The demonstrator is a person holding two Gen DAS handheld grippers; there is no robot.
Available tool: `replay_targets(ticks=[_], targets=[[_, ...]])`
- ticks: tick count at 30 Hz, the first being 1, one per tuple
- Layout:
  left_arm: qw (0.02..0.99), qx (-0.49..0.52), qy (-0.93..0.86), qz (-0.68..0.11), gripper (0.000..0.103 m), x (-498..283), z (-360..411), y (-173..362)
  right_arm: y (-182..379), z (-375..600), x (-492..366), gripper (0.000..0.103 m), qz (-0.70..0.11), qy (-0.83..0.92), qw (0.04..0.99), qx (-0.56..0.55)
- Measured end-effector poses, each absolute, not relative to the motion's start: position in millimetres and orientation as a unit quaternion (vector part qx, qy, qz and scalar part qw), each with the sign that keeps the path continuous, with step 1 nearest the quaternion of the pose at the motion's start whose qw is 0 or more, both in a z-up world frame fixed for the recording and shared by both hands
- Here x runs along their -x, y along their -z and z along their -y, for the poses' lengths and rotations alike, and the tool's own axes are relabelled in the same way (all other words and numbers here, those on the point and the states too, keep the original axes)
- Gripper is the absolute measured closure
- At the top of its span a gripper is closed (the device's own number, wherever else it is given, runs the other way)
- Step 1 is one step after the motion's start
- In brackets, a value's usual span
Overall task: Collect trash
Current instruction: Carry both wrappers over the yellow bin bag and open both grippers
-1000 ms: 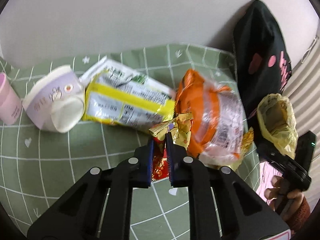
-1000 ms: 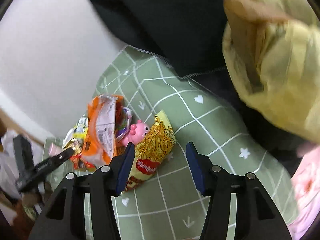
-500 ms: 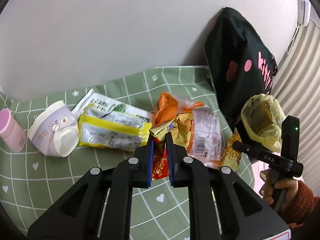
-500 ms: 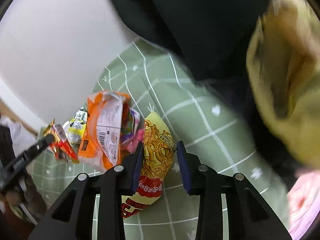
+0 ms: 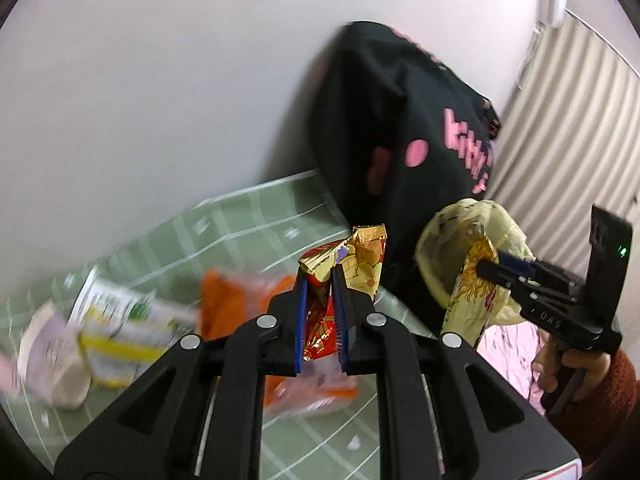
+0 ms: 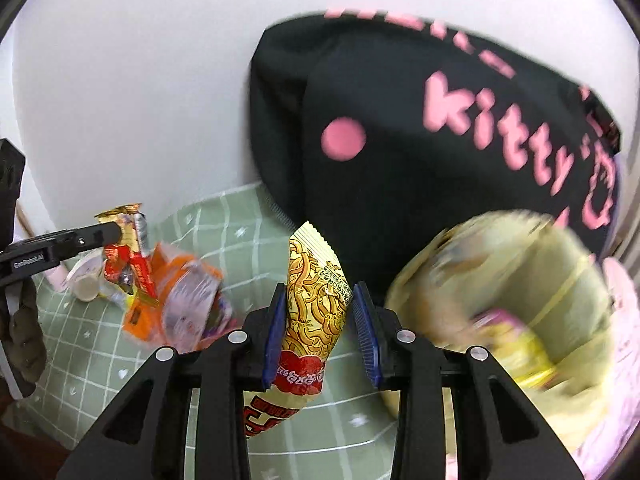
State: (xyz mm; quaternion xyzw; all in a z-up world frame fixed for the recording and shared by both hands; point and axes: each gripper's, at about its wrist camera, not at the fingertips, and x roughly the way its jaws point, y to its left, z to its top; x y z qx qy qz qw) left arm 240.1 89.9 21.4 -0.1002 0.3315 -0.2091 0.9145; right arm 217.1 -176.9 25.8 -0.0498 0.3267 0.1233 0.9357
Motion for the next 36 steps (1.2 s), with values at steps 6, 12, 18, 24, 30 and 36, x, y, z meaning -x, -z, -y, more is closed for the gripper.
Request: replay_targets(ticks=[6,12,18,24,30,36], targets=[[0.907,0.078,0.266,-0.317,0.092,-271,-39,-49,-72,216,-219,0.071,-0.282,-0.072,0.956,0.048],[0.896,0.074,0.317,-0.302,0.092,-291,16,-79,-115,267,-218,0.071,-0.229,0.005,0.972,0.047],[0.887,0.056,0.363,-0.281,0.092,-297,74,-106,-139,316,-212,0.071,-0.205,0.059,0.976,0.04],[0.866,0.06,0.409,-0.28,0.092,-302,124,-116,-158,359,-191,0.071,-0.172,0.111,0.978,0.042],[0.85,-0.007,0.418,-0.32,0.092,-308,184,-75,-153,384,-188,0.071,-0.168,0.11,0.979,0.015],[0.861,-0.11,0.351,-0.351,0.097,-319,195,-28,-110,374,-206,0.071,-0.203,0.065,0.977,0.025]])
